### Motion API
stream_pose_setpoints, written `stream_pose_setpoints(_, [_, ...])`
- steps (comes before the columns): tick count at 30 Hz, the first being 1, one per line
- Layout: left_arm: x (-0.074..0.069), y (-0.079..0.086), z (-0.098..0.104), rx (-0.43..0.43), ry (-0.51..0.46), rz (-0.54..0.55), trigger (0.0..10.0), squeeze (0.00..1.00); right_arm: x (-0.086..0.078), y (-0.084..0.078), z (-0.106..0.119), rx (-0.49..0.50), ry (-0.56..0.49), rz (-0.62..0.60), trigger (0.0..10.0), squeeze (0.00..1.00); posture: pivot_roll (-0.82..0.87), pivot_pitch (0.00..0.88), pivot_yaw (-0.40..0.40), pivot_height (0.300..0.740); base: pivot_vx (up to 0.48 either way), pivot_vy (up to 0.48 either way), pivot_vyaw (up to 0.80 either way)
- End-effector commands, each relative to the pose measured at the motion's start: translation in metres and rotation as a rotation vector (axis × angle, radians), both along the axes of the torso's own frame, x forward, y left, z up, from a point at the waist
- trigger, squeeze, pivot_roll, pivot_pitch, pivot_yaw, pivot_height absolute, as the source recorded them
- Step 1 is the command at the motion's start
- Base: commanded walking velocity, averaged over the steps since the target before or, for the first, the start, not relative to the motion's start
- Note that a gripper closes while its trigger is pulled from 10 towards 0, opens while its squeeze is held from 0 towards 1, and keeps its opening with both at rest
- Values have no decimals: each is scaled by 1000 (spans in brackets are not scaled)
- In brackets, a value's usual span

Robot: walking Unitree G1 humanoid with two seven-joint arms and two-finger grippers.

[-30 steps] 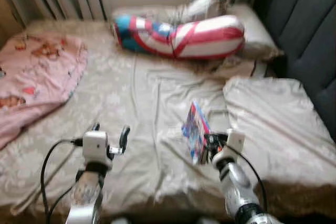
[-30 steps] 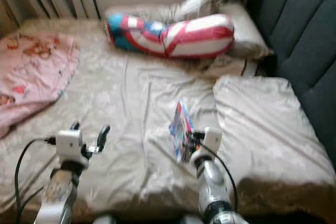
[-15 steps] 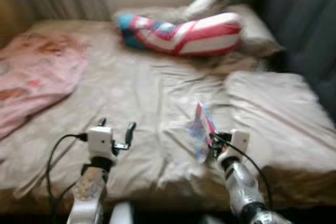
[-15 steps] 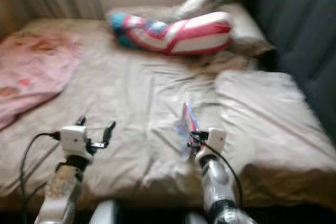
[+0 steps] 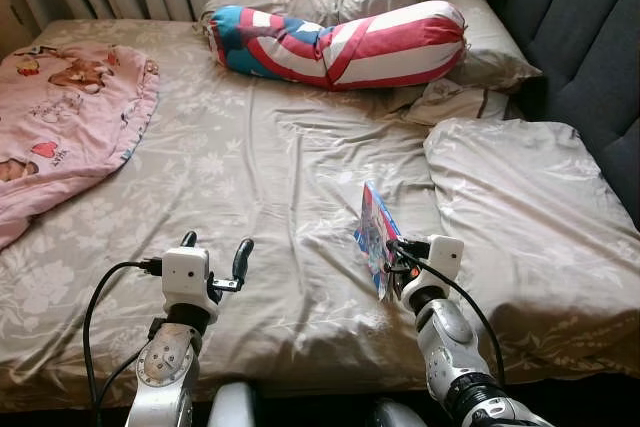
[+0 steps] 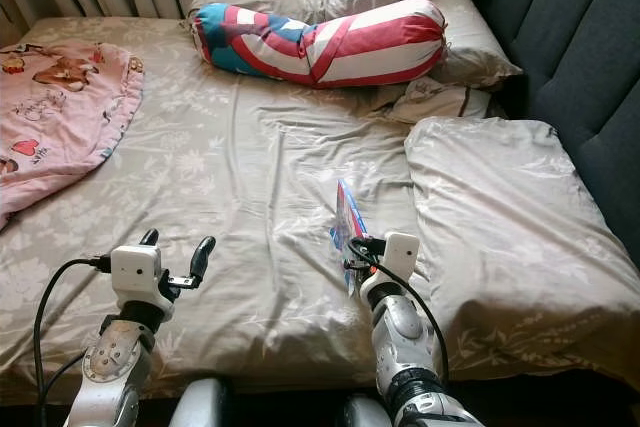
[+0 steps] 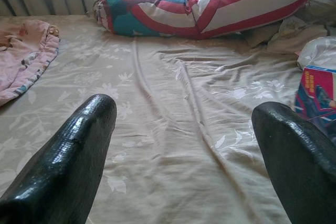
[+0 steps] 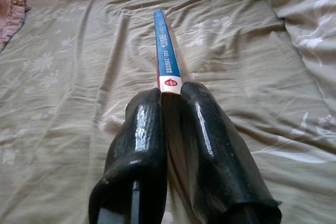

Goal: Clean up the room

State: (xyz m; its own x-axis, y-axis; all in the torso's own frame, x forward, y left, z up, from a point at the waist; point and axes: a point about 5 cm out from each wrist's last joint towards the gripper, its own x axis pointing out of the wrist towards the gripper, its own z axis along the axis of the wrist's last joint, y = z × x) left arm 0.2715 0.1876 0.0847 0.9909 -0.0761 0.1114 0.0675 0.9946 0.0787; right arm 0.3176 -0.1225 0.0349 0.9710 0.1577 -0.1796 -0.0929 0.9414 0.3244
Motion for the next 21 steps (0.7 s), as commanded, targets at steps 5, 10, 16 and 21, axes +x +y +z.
stream_pose_setpoints(5, [0, -3, -1, -6, 14, -13, 10000, 0, 3, 4, 9, 2, -57, 9, 10000, 0, -80, 69, -37, 651, 0, 0, 0])
stream_pose_setpoints(10, [0, -4, -1, -6, 13, -15, 10000, 0, 3, 5, 8, 0, -57, 13, 10000, 0, -80, 69, -37, 651, 0, 0, 0])
stream_pose_setpoints(16, [0, -3, 0, -15, 10, -11, 10000, 0, 4, 6, 9, 0, -56, 21, 10000, 0, -79, 73, -41, 651, 269, 0, 0])
stream_pose_setpoints(21, [1, -4, 0, -15, 9, -11, 10000, 0, 3, 6, 7, -2, -49, 29, 10000, 0, -81, 78, -41, 651, 284, 0, 0])
